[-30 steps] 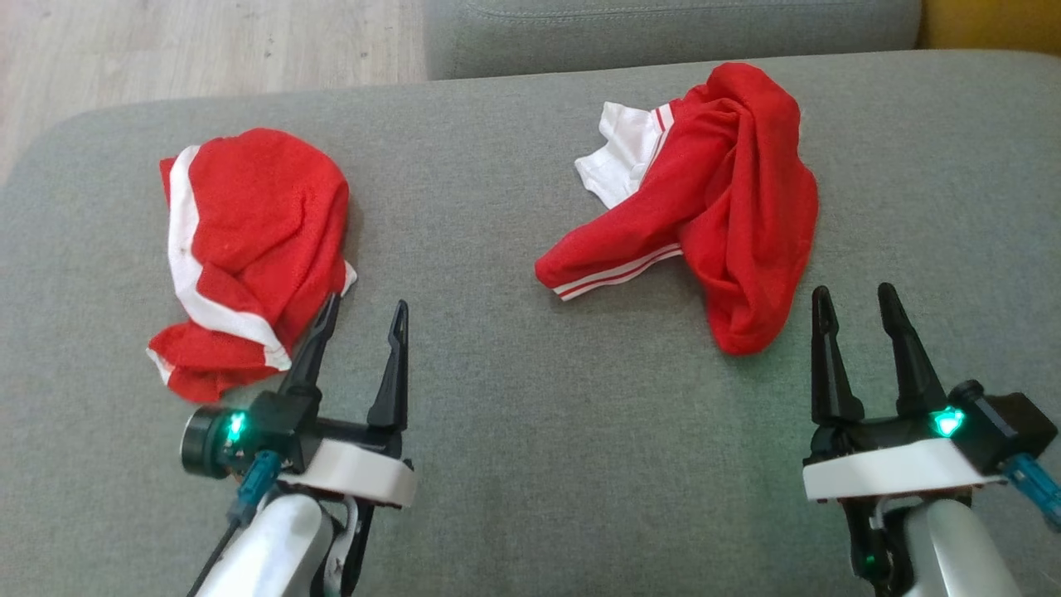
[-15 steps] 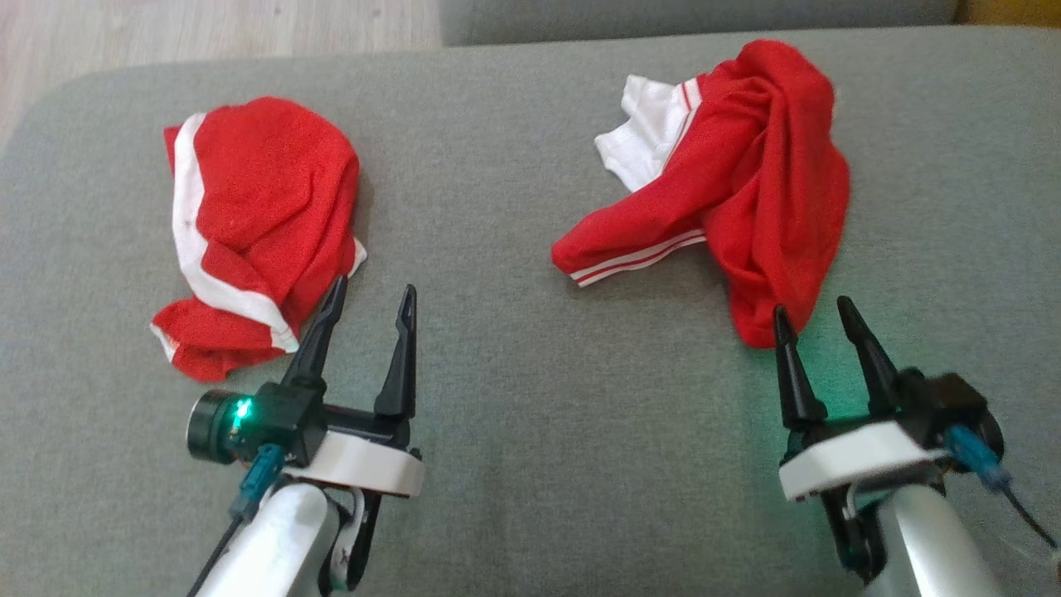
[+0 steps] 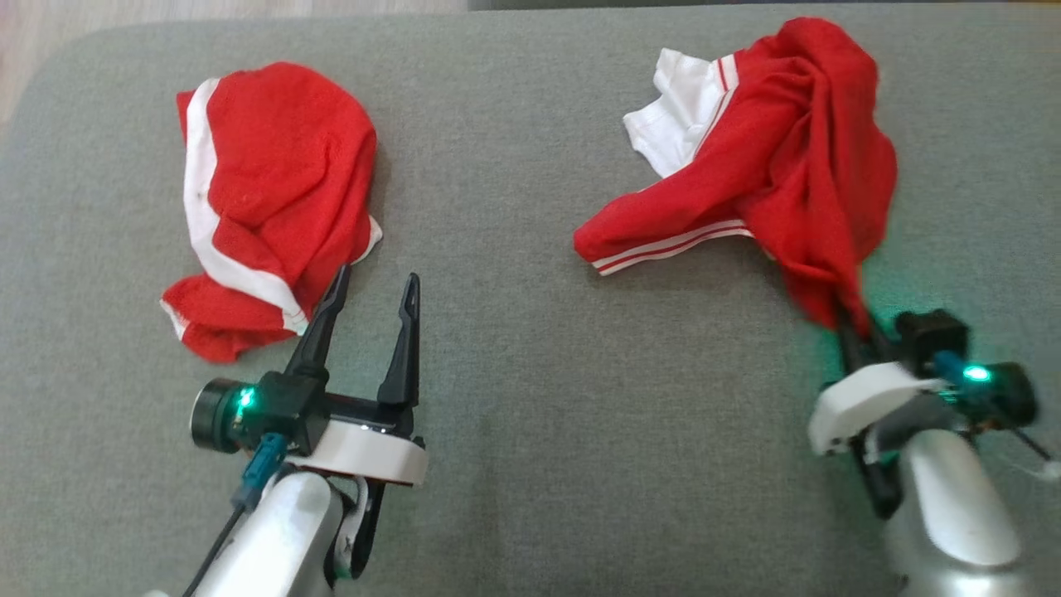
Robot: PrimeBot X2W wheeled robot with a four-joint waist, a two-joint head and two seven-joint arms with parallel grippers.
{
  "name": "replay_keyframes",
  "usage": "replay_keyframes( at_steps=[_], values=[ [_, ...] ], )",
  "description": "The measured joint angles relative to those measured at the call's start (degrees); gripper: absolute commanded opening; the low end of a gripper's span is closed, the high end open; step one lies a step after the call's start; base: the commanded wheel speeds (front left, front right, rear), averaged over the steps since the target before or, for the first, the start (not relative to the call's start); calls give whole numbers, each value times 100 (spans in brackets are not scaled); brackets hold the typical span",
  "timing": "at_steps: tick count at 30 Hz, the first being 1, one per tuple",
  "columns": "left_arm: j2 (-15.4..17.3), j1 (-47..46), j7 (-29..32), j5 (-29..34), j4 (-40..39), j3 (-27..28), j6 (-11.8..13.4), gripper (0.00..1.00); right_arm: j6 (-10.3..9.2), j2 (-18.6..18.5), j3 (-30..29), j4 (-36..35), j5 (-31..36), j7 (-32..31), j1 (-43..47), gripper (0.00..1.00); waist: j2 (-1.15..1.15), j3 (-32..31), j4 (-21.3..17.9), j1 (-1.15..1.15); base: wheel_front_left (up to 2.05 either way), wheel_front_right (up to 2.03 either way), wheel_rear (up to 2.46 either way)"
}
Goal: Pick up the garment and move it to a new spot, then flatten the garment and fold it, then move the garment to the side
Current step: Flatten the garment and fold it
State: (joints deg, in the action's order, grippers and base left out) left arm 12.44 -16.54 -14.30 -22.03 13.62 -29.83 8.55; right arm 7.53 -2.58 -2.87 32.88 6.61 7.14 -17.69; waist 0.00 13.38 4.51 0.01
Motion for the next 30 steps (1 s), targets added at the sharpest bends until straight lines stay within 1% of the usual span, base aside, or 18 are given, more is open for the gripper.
replay_keyframes(
  at_steps=[4, 7, 10, 13, 14, 15, 16, 18, 20, 22, 24, 27, 30],
  values=[
    [-30, 4, -11, 33, 49, 71, -10, 100, 0, 0, -790, -38, 423, 59, -29, 0, 0, -102, -93, -1, 0, 0, 0],
    [-71, 12, -15, 54, 68, 121, -51, 100, 0, 1, -1384, -209, 767, 56, 56, 0, 0, -208, -170, -1, 0, 0, 0],
    [-97, 41, -15, 93, 90, 187, -57, 100, 0, 2, -1827, -410, 994, -1, 280, 0, 0, -304, -264, -1, 0, 0, 0],
    [-120, 65, -15, 98, 104, 210, -108, 100, 0, 11, -2143, -549, 1076, -69, 463, 0, 0, -372, -359, -1, 0, 0, 0],
    [-136, 65, -15, 113, 107, 213, -109, 100, 0, 11, -2241, -593, 1124, -69, 487, 42, 0, -389, -383, -1, 0, 0, 0],
    [-156, 65, -16, 137, 110, 216, -121, 100, 0, 13, -2340, -651, 1159, -68, 495, 92, 0, -404, -405, -1, 0, 0, 0],
    [-170, 65, -15, 143, 112, 221, -152, 100, 0, 13, -2413, -711, 1170, -65, 494, 100, 0, -417, -423, -2, 0, 0, 0],
    [-207, 65, -15, 145, 144, 240, -162, 100, 0, 13, -2426, -827, 1031, 32, 494, 100, 0, -456, -462, -1, 0, 0, 0],
    [-214, 68, -15, 175, 164, 256, -205, 100, 0, 13, -2225, -937, 781, 238, 494, 100, 0, -489, -489, -1, 0, 0, 0],
    [-232, 77, -16, 200, 186, 278, -208, 100, 0, 13, -1938, -1087, 448, 413, 508, 100, 0, -540, -513, -1, 0, 0, 0],
    [-241, 115, -16, 203, 183, 305, -209, 100, 0, 12, -1525, -1294, -7, 543, 577, 100, 0, -594, -540, -2, 0, 0, 0],
    [-274, 185, -15, 248, 182, 324, -254, 100, 0, 14, -966, -1661, -664, 660, 828, 100, 0, -655, -577, -1, 0, 0, 0],
    [-297, 197, -16, 296, 170, 342, -259, 100, 0, 12, -566, -2025, -1129, 705, 1155, 100, 0, -695, -605, -1, 0, 0, 0]
  ],
)
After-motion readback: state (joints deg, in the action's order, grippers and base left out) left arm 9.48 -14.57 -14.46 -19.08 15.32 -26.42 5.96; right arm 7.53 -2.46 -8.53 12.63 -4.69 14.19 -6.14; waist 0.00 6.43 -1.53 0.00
